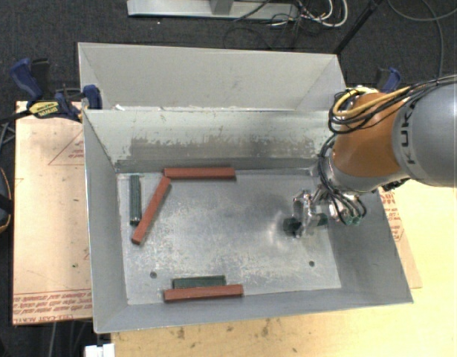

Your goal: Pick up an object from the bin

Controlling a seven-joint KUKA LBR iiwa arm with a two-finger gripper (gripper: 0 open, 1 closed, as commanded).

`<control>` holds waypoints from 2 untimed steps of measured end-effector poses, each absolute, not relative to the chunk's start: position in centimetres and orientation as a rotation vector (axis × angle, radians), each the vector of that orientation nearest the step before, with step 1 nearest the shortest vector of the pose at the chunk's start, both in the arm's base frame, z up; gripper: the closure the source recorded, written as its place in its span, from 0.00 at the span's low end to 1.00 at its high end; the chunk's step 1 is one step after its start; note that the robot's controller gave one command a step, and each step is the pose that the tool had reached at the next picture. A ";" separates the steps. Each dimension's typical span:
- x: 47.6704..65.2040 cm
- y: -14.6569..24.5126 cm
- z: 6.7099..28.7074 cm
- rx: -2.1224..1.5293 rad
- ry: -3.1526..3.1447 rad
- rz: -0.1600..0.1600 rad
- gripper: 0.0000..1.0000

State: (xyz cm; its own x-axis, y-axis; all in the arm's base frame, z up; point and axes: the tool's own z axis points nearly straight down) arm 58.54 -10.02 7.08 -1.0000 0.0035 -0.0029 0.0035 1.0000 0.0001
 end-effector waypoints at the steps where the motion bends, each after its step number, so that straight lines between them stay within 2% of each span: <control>1: 58.5 -10.0 7.1 0.006 3.139 0.000 1.00; 2: 58.0 -11.2 21.3 0.037 3.137 0.000 1.00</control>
Offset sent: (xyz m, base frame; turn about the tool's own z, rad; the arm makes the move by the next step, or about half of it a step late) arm -0.0069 -0.0119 0.1415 0.0196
